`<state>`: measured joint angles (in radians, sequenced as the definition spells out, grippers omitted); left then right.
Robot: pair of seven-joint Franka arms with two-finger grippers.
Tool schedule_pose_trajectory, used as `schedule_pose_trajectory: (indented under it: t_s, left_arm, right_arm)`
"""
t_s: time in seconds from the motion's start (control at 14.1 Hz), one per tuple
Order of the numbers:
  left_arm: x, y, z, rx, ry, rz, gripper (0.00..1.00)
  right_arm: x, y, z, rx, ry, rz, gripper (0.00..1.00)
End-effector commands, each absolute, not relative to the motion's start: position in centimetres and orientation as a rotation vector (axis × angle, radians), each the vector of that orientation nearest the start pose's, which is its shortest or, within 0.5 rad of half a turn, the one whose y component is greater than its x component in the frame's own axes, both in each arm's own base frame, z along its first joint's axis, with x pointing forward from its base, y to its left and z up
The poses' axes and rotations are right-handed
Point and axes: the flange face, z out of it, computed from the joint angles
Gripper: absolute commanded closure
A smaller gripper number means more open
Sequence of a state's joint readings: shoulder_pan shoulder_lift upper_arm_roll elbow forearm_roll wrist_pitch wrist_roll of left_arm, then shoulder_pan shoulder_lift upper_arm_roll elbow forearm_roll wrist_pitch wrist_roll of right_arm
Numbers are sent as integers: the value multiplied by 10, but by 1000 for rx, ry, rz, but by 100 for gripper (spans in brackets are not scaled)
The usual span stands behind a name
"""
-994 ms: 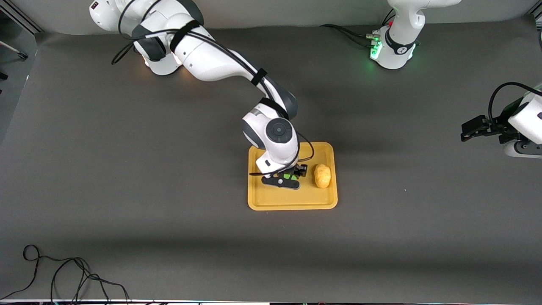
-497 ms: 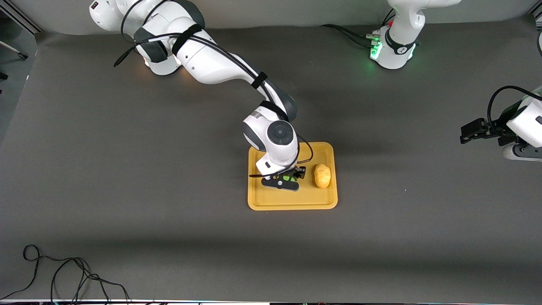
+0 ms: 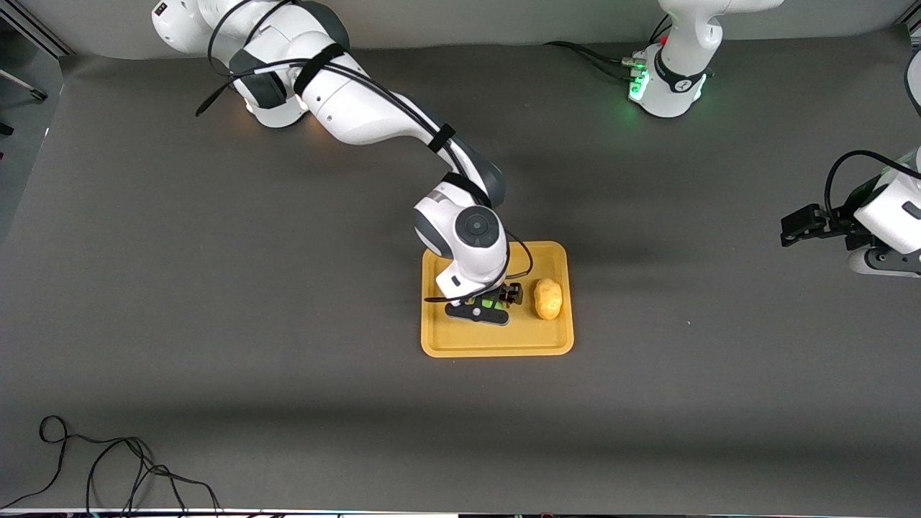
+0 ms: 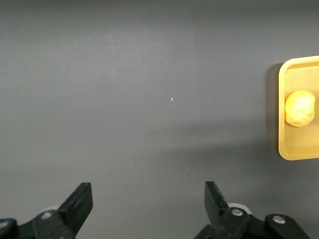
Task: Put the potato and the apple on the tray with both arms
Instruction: 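Carry the green apple with the right gripper onto the tray, then open the right gripper to release the apple beside the potato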
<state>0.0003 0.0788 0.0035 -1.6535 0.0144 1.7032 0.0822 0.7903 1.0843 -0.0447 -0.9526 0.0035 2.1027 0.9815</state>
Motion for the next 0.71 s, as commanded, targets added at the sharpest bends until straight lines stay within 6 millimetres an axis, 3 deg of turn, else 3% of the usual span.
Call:
schedule_pose_trajectory:
  t_s: [0.0, 0.14, 0.21, 0.35, 0.5, 0.64]
  left_arm:
    - [580, 2, 555, -3113, 152, 30, 0]
    - [579, 3, 556, -3113, 147, 33, 0]
    - [580, 5, 555, -3113, 145, 33, 0]
    - [580, 7, 556, -3113, 142, 24, 0]
    - [582, 5, 557, -3112, 147, 9, 0]
    - [582, 5, 559, -3112, 147, 0, 0]
  right_arm:
    - [573, 541, 282, -3120, 394, -57, 0]
    - [573, 526, 342, -3105, 437, 5, 0]
    - [580, 509, 378, -3081, 476, 28, 0]
    - [591, 468, 438, -3072, 516, 56, 0]
    - [594, 420, 499, -3095, 376, 55, 0]
    - [583, 369, 534, -3147, 222, 97, 0]
